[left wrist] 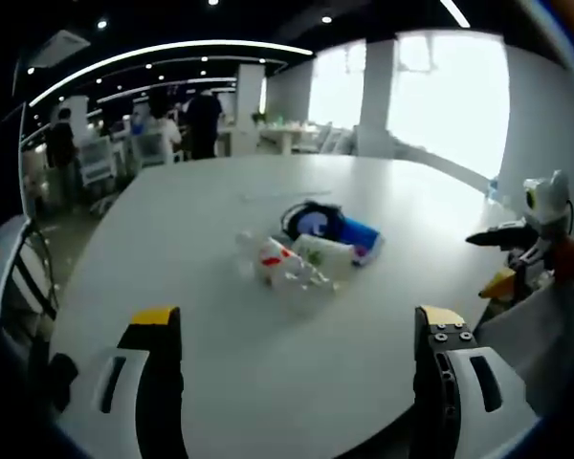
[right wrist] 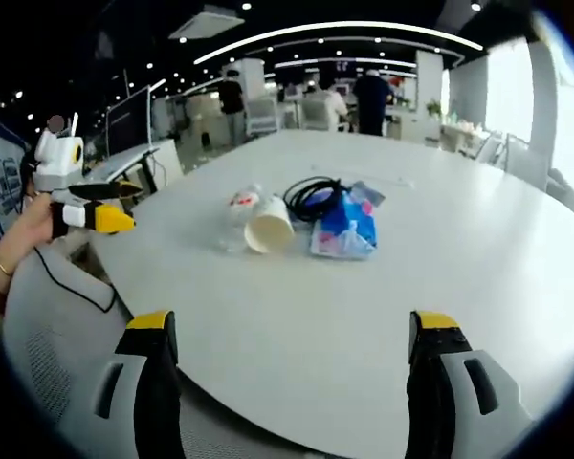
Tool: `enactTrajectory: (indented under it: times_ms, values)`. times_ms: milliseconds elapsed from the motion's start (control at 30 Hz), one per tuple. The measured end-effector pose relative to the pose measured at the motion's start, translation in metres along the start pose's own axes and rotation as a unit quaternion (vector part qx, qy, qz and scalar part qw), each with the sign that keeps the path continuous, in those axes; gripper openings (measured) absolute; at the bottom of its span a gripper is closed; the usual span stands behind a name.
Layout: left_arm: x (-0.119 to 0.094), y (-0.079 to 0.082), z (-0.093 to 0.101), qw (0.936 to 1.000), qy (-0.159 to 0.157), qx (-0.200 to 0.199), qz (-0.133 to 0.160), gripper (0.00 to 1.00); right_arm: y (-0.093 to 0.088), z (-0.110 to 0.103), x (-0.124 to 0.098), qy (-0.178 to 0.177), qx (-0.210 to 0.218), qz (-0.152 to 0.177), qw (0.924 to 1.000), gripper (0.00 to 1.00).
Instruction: Arrange the tabletop items into an orderly group along one side of the table until the central work area is clear of visible clutter.
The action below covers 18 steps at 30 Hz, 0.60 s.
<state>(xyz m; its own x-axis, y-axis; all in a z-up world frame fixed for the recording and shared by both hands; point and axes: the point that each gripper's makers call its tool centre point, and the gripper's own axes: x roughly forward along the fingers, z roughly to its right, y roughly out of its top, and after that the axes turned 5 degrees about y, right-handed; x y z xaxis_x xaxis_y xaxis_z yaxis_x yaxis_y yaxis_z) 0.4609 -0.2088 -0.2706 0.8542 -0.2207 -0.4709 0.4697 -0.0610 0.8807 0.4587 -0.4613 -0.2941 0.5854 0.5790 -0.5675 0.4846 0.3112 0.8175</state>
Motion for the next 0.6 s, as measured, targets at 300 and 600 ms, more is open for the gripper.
enactTrajectory:
  times_ms: [300,600]
  values:
    - [0.0003,-0.0028,0.0001,1.0000,0.000,0.003,-0.007,0.99,-0.0019,-0.0005,0.0005,0.003,0.001,-0.004,1.0000,0.99]
    - [0.0004,-0.0041,0.0006,0.9999,0.001,0.003,-0.010,0.99,-0.0024,-0.0006,-0.0004,0.003,0.000,-0.005,1.0000,0.99]
